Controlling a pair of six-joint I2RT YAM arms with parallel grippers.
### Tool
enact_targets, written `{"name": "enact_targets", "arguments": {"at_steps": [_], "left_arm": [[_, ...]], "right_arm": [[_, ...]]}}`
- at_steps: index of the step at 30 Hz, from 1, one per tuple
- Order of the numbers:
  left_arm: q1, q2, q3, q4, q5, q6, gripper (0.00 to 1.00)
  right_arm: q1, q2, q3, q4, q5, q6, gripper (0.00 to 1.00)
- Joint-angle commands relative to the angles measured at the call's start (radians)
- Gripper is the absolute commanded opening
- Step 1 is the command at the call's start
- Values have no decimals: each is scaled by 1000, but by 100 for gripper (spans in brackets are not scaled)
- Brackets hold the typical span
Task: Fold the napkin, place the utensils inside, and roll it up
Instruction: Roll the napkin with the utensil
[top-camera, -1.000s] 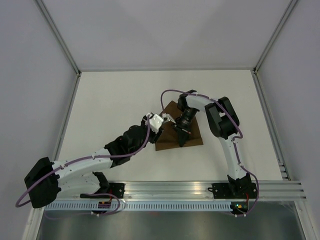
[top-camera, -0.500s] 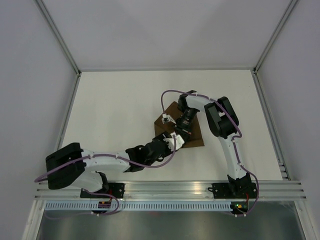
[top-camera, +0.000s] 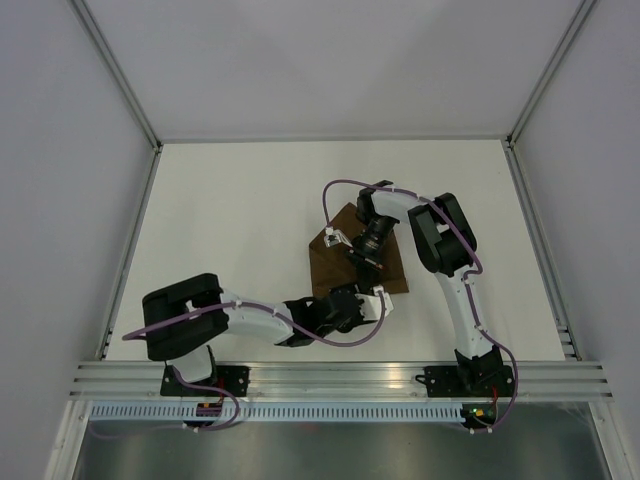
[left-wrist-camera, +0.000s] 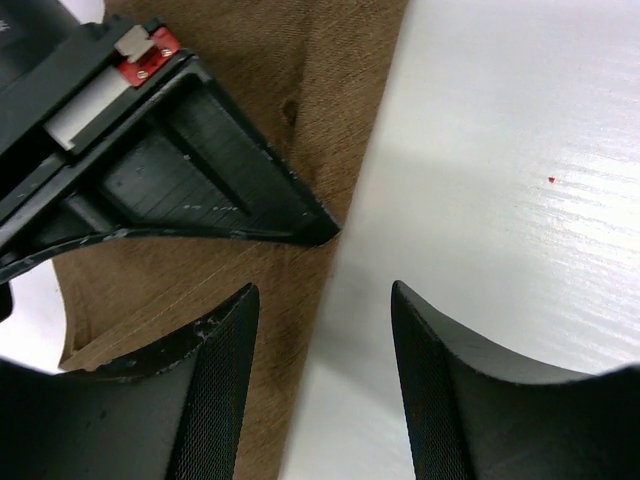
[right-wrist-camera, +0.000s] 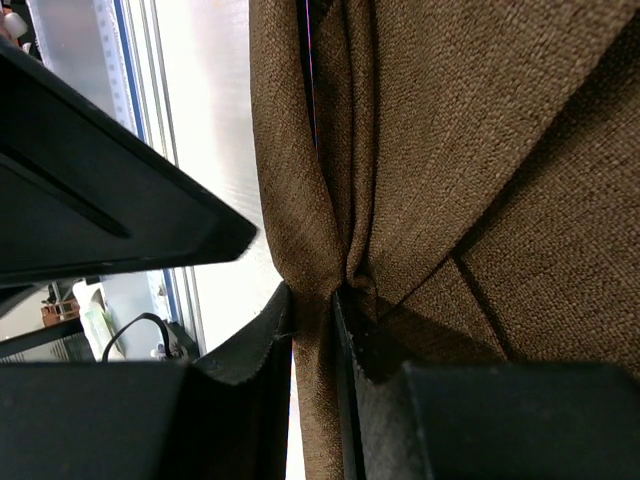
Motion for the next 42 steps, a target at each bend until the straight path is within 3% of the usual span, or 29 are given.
{"name": "enact_targets", "arguments": {"at_steps": [1,11,21,29,33,36,42], "left_arm": [[-1,48,39,80,31,43,61],[59,121,15,153,51,11,59],[85,168,35,45,219,-31,19],[162,160,81,-99,497,-80,4],[243,167,133,-208,659,-113,2],[284,171,154,-249,752,-136,2],[343,194,184,-295,882,-173,2]], "right_arm": [[-9,55,2,114,104,-46,16],[-9,65,10,107,105,-46,16],[-11,71,16,100,104,-47,16],[-18,55,21,81,81,-50,17],[-35,-9,4,103,50,-18,36],[-54,-79,-24,155,36,14,43],[-90,-234,-96,325,41,164,46]]}}
